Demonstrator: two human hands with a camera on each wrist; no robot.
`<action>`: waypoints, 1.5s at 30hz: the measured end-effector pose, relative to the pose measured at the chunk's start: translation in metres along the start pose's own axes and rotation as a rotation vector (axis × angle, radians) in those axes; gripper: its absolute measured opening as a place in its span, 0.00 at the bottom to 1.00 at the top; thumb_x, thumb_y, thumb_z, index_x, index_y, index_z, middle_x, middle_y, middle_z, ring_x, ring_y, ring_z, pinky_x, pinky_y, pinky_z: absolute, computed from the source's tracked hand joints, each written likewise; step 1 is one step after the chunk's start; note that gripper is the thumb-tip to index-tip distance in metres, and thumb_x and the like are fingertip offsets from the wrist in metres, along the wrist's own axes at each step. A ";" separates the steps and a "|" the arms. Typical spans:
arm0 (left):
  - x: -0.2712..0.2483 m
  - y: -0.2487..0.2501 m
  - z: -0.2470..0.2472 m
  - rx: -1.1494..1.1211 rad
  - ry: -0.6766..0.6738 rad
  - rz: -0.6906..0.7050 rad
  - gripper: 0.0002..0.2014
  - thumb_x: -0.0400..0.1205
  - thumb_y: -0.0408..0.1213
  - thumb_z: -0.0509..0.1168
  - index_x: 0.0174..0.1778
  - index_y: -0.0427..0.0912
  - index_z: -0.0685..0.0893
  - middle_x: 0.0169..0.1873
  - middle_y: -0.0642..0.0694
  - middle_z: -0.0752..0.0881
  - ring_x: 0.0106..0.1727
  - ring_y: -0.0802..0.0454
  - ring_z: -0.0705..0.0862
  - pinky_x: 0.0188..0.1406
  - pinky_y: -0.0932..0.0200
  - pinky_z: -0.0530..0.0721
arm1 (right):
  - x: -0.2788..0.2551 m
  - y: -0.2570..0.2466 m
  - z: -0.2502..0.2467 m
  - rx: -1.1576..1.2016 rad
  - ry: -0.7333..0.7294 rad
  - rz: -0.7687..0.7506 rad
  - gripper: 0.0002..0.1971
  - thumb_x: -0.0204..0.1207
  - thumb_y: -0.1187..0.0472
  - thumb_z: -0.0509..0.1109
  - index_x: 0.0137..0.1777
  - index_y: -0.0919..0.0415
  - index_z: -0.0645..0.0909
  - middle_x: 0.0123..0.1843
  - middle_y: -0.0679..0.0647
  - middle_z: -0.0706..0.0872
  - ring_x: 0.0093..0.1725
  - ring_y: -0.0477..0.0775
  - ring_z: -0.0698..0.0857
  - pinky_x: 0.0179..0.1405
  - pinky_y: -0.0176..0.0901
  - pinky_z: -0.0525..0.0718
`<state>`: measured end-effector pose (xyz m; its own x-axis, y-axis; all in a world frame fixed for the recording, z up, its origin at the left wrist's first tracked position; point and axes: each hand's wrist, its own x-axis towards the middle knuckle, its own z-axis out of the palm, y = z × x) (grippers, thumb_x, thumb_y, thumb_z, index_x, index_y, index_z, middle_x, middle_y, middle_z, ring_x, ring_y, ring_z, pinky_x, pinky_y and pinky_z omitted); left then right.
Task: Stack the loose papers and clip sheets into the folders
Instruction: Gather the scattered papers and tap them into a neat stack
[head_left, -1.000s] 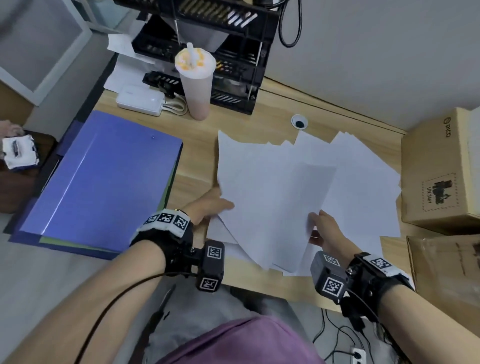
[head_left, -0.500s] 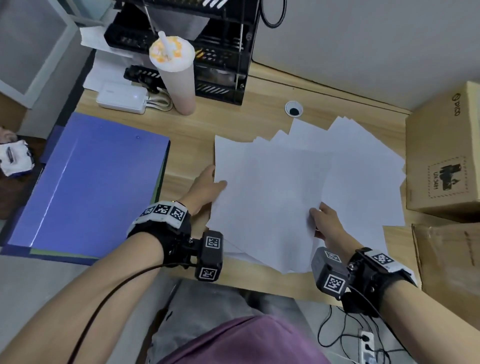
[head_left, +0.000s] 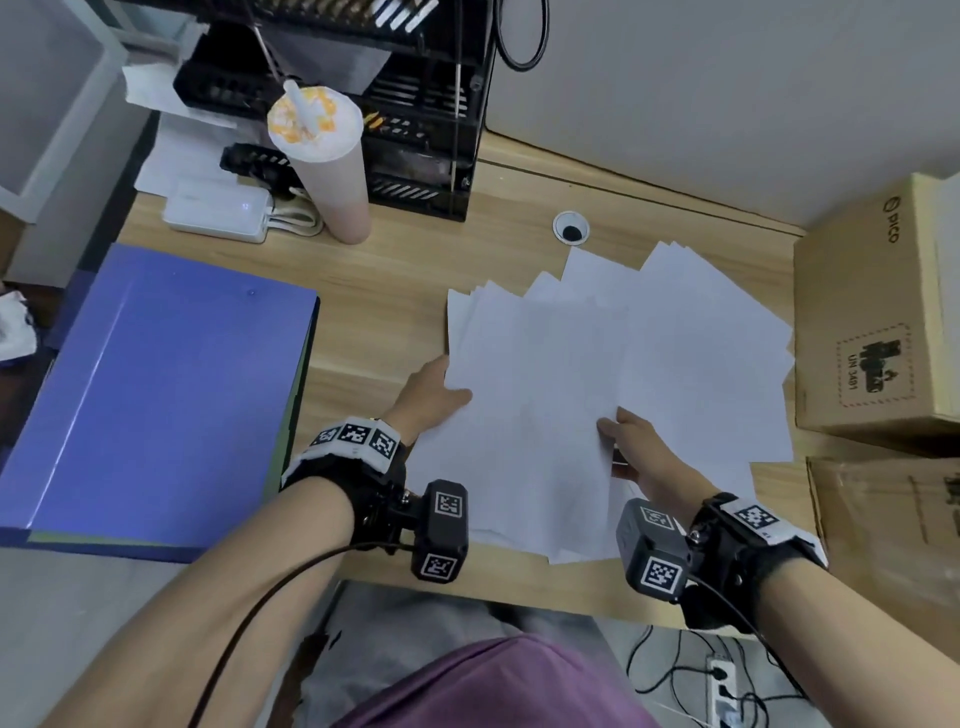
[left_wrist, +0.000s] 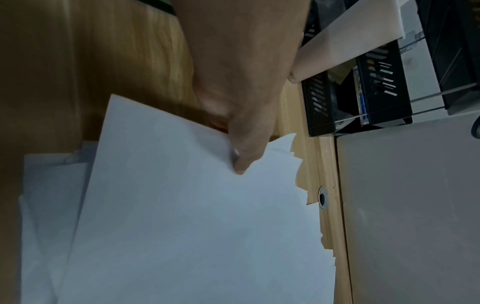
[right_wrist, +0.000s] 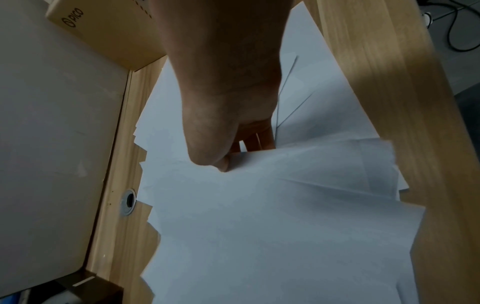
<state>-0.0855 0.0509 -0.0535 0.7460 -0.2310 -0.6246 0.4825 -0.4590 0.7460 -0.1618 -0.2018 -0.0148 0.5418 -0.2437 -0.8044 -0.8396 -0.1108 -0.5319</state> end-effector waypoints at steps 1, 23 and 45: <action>0.001 -0.001 -0.001 0.031 0.030 0.016 0.18 0.82 0.37 0.66 0.69 0.45 0.79 0.60 0.51 0.85 0.58 0.51 0.83 0.57 0.58 0.80 | 0.001 -0.001 0.001 0.002 0.008 0.004 0.09 0.84 0.64 0.57 0.47 0.58 0.78 0.40 0.54 0.84 0.38 0.54 0.83 0.38 0.43 0.82; 0.009 -0.018 -0.008 0.045 -0.123 -0.030 0.27 0.84 0.35 0.57 0.82 0.46 0.63 0.76 0.47 0.74 0.74 0.48 0.73 0.71 0.57 0.71 | 0.008 -0.037 0.053 -0.096 -0.013 -0.132 0.13 0.79 0.67 0.65 0.62 0.64 0.81 0.43 0.54 0.88 0.36 0.52 0.88 0.24 0.35 0.82; -0.020 0.109 -0.041 -0.620 0.173 0.329 0.15 0.81 0.27 0.67 0.64 0.39 0.81 0.55 0.47 0.89 0.53 0.53 0.89 0.53 0.57 0.87 | -0.054 -0.121 0.004 0.241 0.171 -0.661 0.16 0.72 0.61 0.77 0.60 0.58 0.83 0.52 0.49 0.91 0.48 0.46 0.90 0.40 0.33 0.86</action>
<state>-0.0292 0.0410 0.0495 0.9346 -0.1107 -0.3381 0.3540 0.1935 0.9150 -0.0896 -0.1714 0.0920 0.9026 -0.3488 -0.2523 -0.2956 -0.0761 -0.9523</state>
